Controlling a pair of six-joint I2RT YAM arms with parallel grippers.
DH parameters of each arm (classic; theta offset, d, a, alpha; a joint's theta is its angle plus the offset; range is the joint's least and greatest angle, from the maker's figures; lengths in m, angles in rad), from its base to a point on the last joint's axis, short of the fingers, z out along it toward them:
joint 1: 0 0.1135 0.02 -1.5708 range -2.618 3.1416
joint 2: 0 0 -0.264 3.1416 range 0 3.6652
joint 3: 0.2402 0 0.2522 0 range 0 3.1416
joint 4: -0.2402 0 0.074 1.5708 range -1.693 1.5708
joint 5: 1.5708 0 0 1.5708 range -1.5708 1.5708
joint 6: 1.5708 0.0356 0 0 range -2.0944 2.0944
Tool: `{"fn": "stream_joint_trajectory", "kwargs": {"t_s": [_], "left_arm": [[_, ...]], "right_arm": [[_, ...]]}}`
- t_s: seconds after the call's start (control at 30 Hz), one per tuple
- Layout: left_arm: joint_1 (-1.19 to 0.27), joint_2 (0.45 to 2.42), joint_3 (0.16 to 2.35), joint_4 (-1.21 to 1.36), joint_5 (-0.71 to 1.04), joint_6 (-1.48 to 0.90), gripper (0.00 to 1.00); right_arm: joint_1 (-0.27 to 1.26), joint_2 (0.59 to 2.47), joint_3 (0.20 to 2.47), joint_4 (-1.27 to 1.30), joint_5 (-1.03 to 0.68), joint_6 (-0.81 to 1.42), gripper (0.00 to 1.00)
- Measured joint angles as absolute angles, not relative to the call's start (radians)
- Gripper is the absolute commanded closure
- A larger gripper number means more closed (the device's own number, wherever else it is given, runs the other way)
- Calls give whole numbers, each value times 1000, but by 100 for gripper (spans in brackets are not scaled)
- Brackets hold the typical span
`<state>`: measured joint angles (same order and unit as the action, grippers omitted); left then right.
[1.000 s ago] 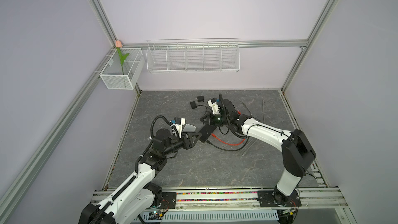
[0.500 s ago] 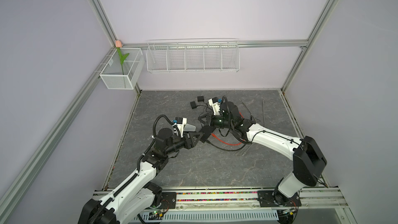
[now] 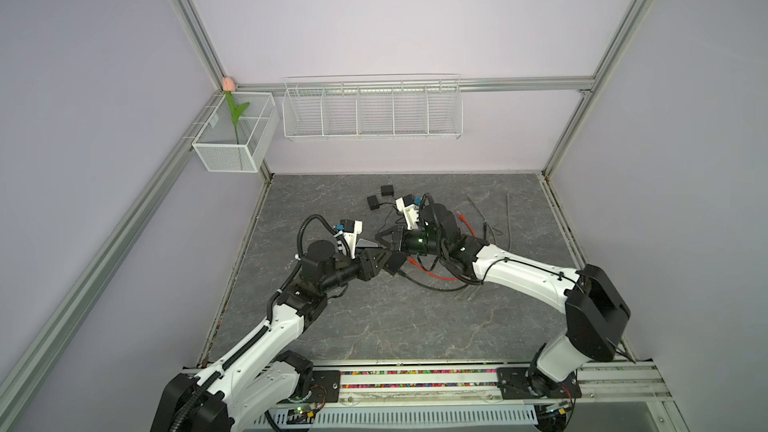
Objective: Insert the plug into the switch port
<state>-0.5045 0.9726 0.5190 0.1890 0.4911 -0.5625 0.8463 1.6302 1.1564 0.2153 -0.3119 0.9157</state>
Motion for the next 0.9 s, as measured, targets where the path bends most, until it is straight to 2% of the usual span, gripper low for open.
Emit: {"fn": "stream_joint_trajectory", "kwargs": {"t_s": [0.1, 0.23, 0.33, 0.43, 0.53, 0.6, 0.73, 0.8, 0.87, 0.9], "left_arm": [[-505, 974, 519, 190, 490, -561, 73], [-505, 974, 521, 194, 487, -558, 93], [-511, 974, 525, 202, 488, -556, 100], [-512, 974, 525, 205, 490, -560, 100], [-511, 973, 525, 204, 493, -560, 100], [-511, 968, 525, 205, 489, -561, 100], [-511, 948, 525, 203, 487, -561, 100], [-511, 936, 525, 202, 487, -561, 100], [-511, 926, 525, 201, 487, -561, 100], [-511, 924, 525, 201, 487, -561, 100]], "right_arm": [[848, 1623, 1151, 216, -315, 917, 93], [851, 1612, 1147, 226, -322, 922, 93], [853, 1606, 1144, 230, -323, 924, 93], [853, 1598, 1144, 221, -322, 918, 92], [853, 1578, 1144, 182, -312, 893, 74], [854, 1549, 1147, 123, -296, 848, 68], [855, 1447, 1175, -57, -230, 699, 63], [855, 1366, 1179, -127, -204, 611, 51], [855, 1264, 1173, -181, -178, 524, 17], [855, 1223, 1163, -187, -168, 502, 16]]}}
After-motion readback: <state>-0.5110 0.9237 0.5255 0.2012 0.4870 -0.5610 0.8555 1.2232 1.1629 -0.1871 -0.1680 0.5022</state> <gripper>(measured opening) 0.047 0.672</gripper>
